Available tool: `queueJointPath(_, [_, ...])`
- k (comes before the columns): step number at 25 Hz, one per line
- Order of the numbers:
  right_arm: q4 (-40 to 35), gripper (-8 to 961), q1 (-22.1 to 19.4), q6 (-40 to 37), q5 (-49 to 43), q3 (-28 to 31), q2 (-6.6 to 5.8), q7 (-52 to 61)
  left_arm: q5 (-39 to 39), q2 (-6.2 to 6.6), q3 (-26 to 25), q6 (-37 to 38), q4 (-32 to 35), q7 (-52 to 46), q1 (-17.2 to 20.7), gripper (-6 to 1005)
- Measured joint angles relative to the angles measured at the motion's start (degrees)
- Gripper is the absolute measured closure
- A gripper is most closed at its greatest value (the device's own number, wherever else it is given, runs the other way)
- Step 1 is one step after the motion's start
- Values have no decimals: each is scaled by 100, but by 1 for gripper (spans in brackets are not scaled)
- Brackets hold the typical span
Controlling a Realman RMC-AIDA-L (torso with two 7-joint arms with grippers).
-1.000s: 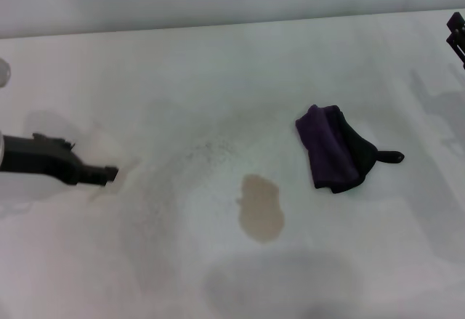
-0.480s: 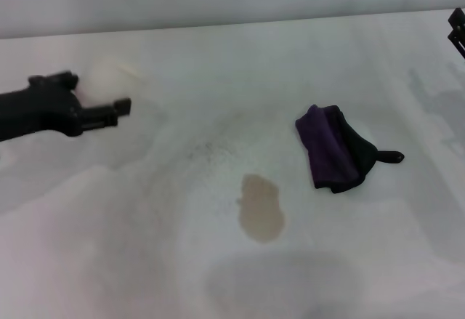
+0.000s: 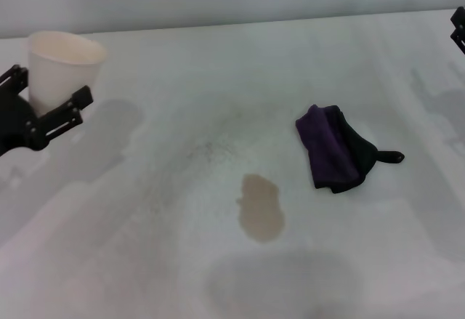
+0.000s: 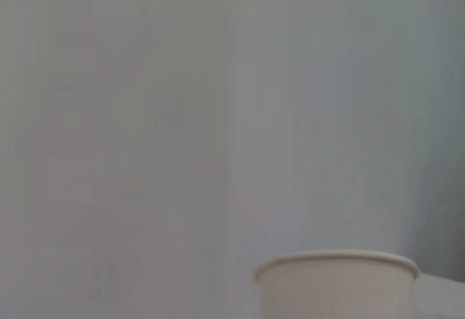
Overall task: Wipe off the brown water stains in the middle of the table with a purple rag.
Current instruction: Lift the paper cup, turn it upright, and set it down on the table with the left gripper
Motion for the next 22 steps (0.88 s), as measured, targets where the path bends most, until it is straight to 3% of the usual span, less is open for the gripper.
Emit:
queueJointPath(10, [-33,123,5,-9,0,-59,0,23,-441,0,3,206,-762,961,115,194])
queueJointPath(22, [-132,123,49,-48,0,-43,0,-16,-821,-18,-5,303,-2180,2507,-104,195])
